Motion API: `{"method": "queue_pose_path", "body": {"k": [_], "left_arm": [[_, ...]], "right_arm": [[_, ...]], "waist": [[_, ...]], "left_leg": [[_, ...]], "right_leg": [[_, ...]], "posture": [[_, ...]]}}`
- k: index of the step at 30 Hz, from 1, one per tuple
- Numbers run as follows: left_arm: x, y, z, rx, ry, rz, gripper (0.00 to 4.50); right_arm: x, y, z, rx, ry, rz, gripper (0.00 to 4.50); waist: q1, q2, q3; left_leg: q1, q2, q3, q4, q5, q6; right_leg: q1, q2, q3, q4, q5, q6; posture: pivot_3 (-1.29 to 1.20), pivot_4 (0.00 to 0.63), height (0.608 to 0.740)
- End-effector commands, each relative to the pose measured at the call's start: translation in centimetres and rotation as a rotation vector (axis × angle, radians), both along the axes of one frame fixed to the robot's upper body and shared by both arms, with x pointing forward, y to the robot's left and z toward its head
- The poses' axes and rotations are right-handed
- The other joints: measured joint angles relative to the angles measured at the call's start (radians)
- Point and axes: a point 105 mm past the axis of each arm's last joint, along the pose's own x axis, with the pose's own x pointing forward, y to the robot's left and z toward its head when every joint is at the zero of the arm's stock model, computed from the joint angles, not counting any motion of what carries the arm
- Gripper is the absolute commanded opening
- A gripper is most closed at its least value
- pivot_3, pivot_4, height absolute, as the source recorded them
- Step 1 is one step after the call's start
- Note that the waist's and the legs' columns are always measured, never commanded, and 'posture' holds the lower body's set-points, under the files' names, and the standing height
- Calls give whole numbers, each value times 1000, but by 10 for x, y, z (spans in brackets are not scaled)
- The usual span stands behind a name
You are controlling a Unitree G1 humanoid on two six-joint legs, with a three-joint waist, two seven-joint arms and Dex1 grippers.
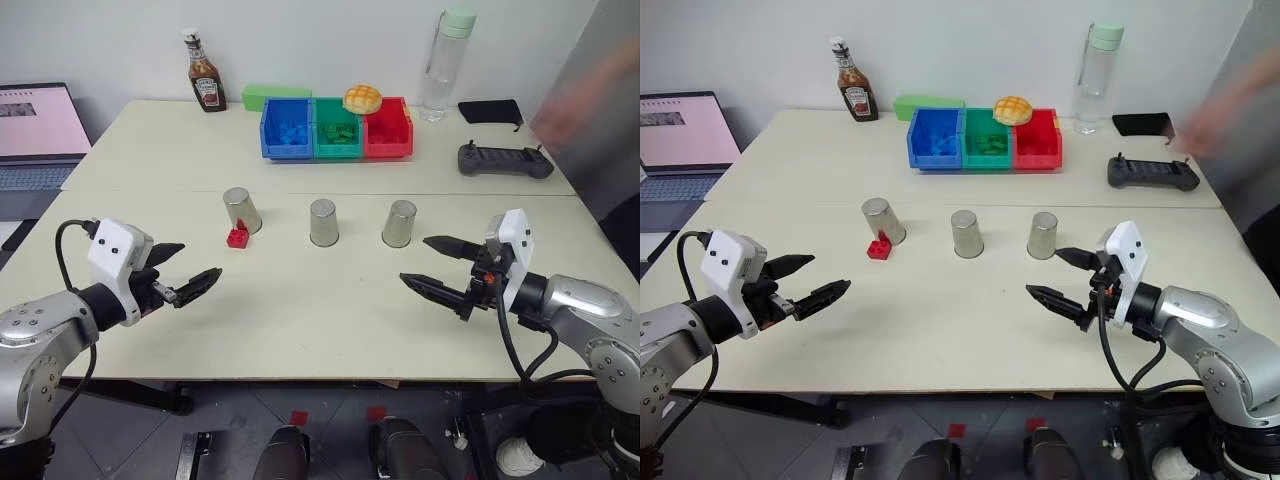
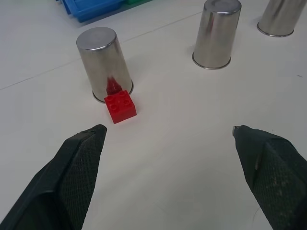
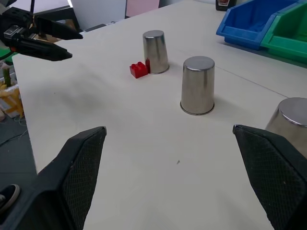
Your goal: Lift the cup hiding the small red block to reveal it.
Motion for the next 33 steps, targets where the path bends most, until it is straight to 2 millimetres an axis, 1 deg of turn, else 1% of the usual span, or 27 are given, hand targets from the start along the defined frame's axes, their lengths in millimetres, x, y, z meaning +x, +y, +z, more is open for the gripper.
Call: {"method": "queue_pose_path", "body": {"k": [1, 14, 33], "left_arm": [[0, -1, 13, 24, -53, -11, 4487], [0, 0, 13, 28, -50, -14, 4487], [1, -2, 13, 36, -47, -28, 4487]], "right_arm": [[-2, 2, 6, 9, -31, 23, 4500], [-4, -1, 1, 10, -29, 24, 4500], [-4, 0, -2, 12, -28, 27, 4500]], "waist": [[0, 0, 0], [0, 0, 0], [0, 0, 0]], "left_leg": [[0, 0, 0, 0, 0, 0], [0, 0, 0, 0, 0, 0], [0, 0, 0, 0, 0, 0]], "right_leg": [[0, 0, 0, 0, 0, 0], [0, 0, 0, 0, 0, 0], [0, 0, 0, 0, 0, 0]], "posture": [[0, 150, 740], [0, 150, 740], [0, 150, 740]]}}
